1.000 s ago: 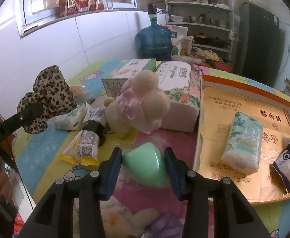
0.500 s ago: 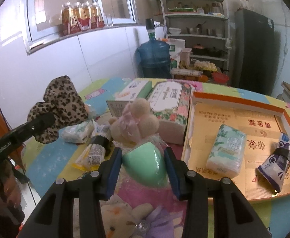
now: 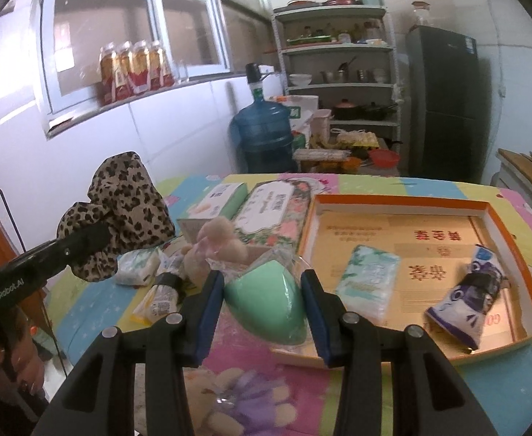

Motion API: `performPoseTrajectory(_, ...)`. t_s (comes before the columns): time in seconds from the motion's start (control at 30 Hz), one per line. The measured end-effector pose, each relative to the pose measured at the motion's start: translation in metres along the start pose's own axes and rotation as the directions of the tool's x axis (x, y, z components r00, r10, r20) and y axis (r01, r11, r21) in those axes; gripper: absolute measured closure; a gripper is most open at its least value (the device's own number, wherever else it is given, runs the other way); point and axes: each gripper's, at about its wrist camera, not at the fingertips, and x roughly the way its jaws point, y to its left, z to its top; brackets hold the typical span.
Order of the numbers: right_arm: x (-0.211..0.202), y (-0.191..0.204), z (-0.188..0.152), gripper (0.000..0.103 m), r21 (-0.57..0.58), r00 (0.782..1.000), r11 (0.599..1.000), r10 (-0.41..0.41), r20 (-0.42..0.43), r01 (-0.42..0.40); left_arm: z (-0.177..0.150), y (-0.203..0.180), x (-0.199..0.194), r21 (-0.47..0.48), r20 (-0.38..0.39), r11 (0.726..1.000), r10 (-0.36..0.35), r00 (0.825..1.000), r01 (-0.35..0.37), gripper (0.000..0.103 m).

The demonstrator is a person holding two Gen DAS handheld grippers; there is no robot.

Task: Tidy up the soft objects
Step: 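Lift and carry the leopard cloth and green sponge over the box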

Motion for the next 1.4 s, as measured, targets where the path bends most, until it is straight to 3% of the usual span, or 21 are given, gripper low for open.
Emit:
performPoseTrajectory(0.63, -0.041, -0.090, -0.001, 0.059, 0.151, 0.986, 0.979, -0.149, 0.080, 0.135, 0.013, -0.090, 0.052, 0.077, -0.073, 0.978, -0.186, 0.980, 0.192, 0.091)
performPoseTrajectory(1.03, -0.057, -0.143, -0.009, 0.059, 0.223, 0.971, 0.955, -0.221, 0.089, 0.197, 0.010, -0.136, 0.101, 0.068, -0.150, 0.965, -0.240, 0.959, 0.252, 0.091)
performPoseTrajectory(1.4, -0.059, -0.187, -0.019, 0.059, 0.271, 0.965, 0.936, -0.253, 0.068, 0.226, 0.008, -0.164, 0.155, 0.046, -0.219, 0.965, -0.242, 0.945, 0.258, 0.091)
